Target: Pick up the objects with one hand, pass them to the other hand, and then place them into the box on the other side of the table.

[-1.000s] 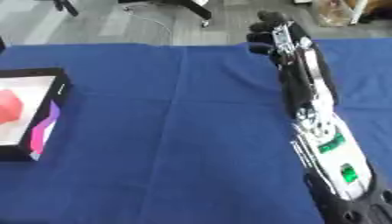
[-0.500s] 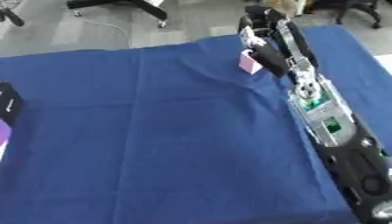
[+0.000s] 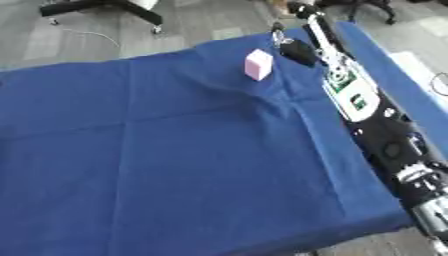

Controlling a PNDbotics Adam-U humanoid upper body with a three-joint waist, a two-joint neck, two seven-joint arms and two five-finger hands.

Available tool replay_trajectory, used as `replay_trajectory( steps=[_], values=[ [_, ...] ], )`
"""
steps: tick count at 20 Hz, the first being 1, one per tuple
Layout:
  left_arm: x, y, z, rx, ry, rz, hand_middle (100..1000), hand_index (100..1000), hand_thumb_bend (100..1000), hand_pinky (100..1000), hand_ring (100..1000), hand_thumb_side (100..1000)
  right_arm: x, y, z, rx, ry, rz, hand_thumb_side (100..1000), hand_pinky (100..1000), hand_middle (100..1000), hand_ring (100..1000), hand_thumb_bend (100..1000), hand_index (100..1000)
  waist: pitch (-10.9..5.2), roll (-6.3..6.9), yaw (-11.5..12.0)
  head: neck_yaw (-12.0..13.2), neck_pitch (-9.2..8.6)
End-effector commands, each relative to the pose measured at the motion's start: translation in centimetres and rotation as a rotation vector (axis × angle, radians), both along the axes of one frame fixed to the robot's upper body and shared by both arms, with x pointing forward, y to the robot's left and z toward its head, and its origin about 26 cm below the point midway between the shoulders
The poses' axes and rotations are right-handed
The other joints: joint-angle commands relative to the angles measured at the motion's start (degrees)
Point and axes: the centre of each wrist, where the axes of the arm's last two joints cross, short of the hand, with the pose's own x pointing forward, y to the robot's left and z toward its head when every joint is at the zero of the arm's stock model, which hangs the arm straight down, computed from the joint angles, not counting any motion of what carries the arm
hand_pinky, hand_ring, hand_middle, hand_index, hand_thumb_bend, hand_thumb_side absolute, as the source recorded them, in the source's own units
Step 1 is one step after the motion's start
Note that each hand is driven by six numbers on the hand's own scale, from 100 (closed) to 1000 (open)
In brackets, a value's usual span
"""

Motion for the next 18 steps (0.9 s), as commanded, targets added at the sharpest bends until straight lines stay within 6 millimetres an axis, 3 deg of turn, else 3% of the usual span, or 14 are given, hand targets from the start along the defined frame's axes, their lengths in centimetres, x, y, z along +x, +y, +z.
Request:
replay_trajectory(
  steps=[1, 6, 8, 13, 18],
  values=[
    [0.1, -0.6, 0.5, -0.004, -0.018, -0.046, 626, 818, 1000, 490, 585, 508, 0.8, -1.8, 0.0, -0.057, 0.014, -0.041, 663, 879, 873, 940, 100, 926, -0.89, -0.08, 0.28, -0.89, -0.14],
    [0.0, -1.6, 0.5, -0.001, 0.005, -0.114, 615, 818, 1000, 486, 574, 509, 1.9, -2.2, -2.7, -0.058, 0.114, -0.065, 691, 877, 870, 918, 100, 930, -0.88, 0.10, 1.44, -2.07, -0.14],
    [0.0, -1.8, 0.5, 0.002, 0.012, -0.130, 610, 820, 999, 484, 570, 509, 2.0, -2.1, -3.2, -0.052, 0.138, -0.039, 655, 875, 858, 916, 100, 929, -0.85, 0.15, 1.69, -2.41, -0.14],
    [0.0, -2.0, 0.4, 0.006, 0.032, -0.148, 602, 824, 998, 480, 562, 510, 2.3, -1.4, -3.3, -0.029, 0.169, 0.040, 637, 871, 847, 910, 100, 925, -0.69, 0.33, 2.33, -3.01, -0.14],
    [0.0, -2.1, 0.5, 0.006, 0.044, -0.155, 598, 825, 997, 477, 557, 508, 2.4, -0.7, -2.5, 0.012, 0.170, 0.105, 693, 864, 833, 902, 100, 919, -0.51, 0.53, 2.84, -3.40, -0.14]
  ],
)
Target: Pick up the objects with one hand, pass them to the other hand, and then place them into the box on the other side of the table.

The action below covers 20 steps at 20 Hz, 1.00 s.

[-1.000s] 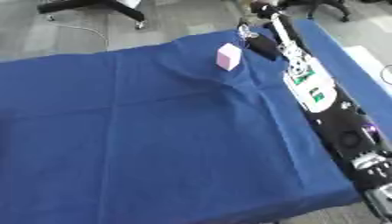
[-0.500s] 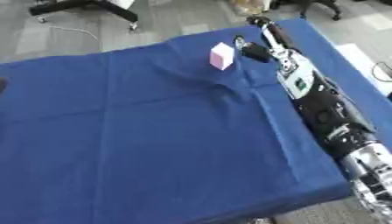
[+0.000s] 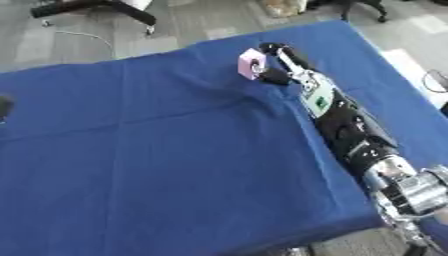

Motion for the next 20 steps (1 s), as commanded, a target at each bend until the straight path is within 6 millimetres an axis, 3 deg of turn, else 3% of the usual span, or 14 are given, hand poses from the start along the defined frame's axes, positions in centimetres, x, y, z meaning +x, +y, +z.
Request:
replay_trajectory(
  steps=[1, 12, 20],
  values=[
    [0.0, -0.3, 0.7, -0.004, -0.018, -0.018, 597, 825, 996, 477, 556, 508, 0.5, 0.3, 2.3, 0.029, -0.039, 0.037, 703, 863, 831, 900, 100, 918, -0.56, 0.52, 0.15, -0.60, -0.14],
    [0.0, -0.4, 0.6, 0.000, -0.005, -0.021, 591, 827, 995, 474, 550, 506, 0.5, 0.4, 3.1, 0.062, -0.049, 0.035, 728, 872, 835, 905, 100, 921, -0.42, 0.50, 0.25, -1.84, -0.14],
    [-0.1, -0.9, 1.1, 0.001, -0.010, -0.053, 589, 827, 995, 469, 548, 503, 0.6, -0.7, 3.5, -0.011, -0.126, -0.074, 711, 896, 869, 950, 100, 928, 1.23, 1.00, 1.68, -2.65, -0.14]
  ],
)
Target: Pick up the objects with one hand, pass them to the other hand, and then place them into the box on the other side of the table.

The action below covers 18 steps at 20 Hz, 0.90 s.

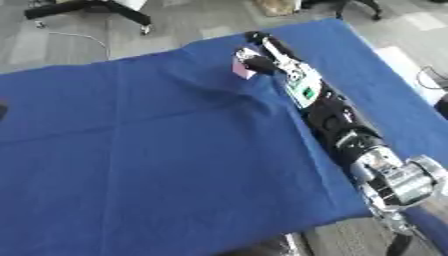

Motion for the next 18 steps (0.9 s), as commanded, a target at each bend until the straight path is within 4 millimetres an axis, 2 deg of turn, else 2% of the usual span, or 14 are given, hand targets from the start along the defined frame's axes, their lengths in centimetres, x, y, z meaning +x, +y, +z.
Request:
replay_trajectory(
  steps=[1, 10, 11, 12, 18],
  values=[
    [-0.1, -0.3, 1.1, 0.000, -0.033, -0.024, 589, 827, 995, 469, 547, 503, 0.3, -1.3, 2.4, -0.037, -0.078, -0.038, 712, 898, 870, 951, 100, 928, 0.50, 0.73, 0.62, -0.47, -0.14],
    [-0.2, -0.6, 1.9, -0.001, -0.047, -0.047, 588, 827, 998, 466, 546, 500, 0.3, -2.4, 3.7, -0.085, -0.123, -0.073, 709, 904, 872, 945, 100, 933, 2.70, 0.92, 4.46, -0.05, -0.14],
    [-0.2, -0.6, 2.0, -0.001, -0.048, -0.047, 588, 827, 997, 466, 546, 500, 0.3, -2.5, 3.7, -0.092, -0.124, -0.079, 675, 908, 875, 944, 100, 936, 2.87, 0.90, 4.72, -0.14, -0.14],
    [-0.2, -0.6, 2.0, -0.001, -0.048, -0.047, 588, 827, 998, 465, 546, 499, 0.2, -2.6, 3.8, -0.101, -0.125, -0.087, 699, 909, 874, 944, 100, 937, 3.02, 0.88, 4.93, -0.24, -0.14],
    [-0.2, -0.5, 2.1, 0.003, -0.048, -0.042, 588, 828, 999, 464, 546, 497, 0.1, -3.8, 3.7, -0.173, -0.137, -0.160, 678, 922, 881, 950, 100, 946, 3.56, 0.64, 5.39, -0.90, -0.14]
  ],
)
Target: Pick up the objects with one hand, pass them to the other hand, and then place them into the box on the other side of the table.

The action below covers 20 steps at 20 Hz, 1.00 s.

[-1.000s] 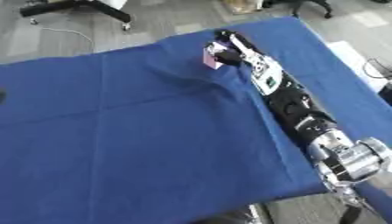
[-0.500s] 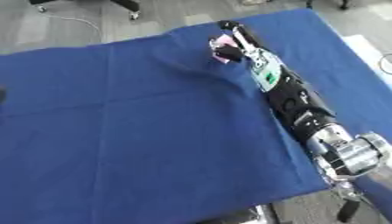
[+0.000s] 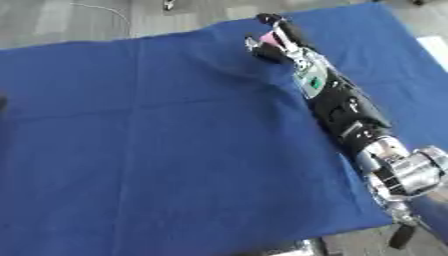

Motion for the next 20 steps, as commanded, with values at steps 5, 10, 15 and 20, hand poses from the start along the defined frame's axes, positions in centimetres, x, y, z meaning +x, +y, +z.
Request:
replay_trajectory(
  steps=[5, 10, 15, 20],
  values=[
    [-0.1, 0.2, 0.9, 0.008, -0.029, -0.001, 588, 827, 1000, 463, 546, 496, -0.2, -2.3, 1.4, -0.083, -0.034, -0.104, 664, 927, 883, 951, 111, 952, 0.04, 0.07, 0.19, -0.83, -0.14],
    [-0.1, 0.2, 0.8, 0.010, -0.029, 0.002, 591, 828, 1000, 464, 546, 497, -0.3, -2.9, 1.3, -0.115, -0.032, -0.135, 656, 929, 882, 949, 118, 955, -0.04, -0.11, 0.05, -1.24, -0.14],
    [-0.1, 0.3, 0.8, 0.011, -0.029, 0.004, 596, 828, 1000, 464, 546, 497, -0.5, -3.3, 0.5, -0.107, 0.002, -0.163, 656, 918, 865, 931, 108, 954, -0.10, -0.19, 0.02, -1.41, -0.14],
    [-0.1, 0.3, 0.8, 0.011, -0.031, 0.007, 596, 828, 995, 463, 546, 498, -0.7, -3.6, -0.2, -0.108, 0.041, -0.173, 524, 858, 813, 864, 100, 941, -0.16, -0.27, -0.03, -1.55, -0.14]
  ],
)
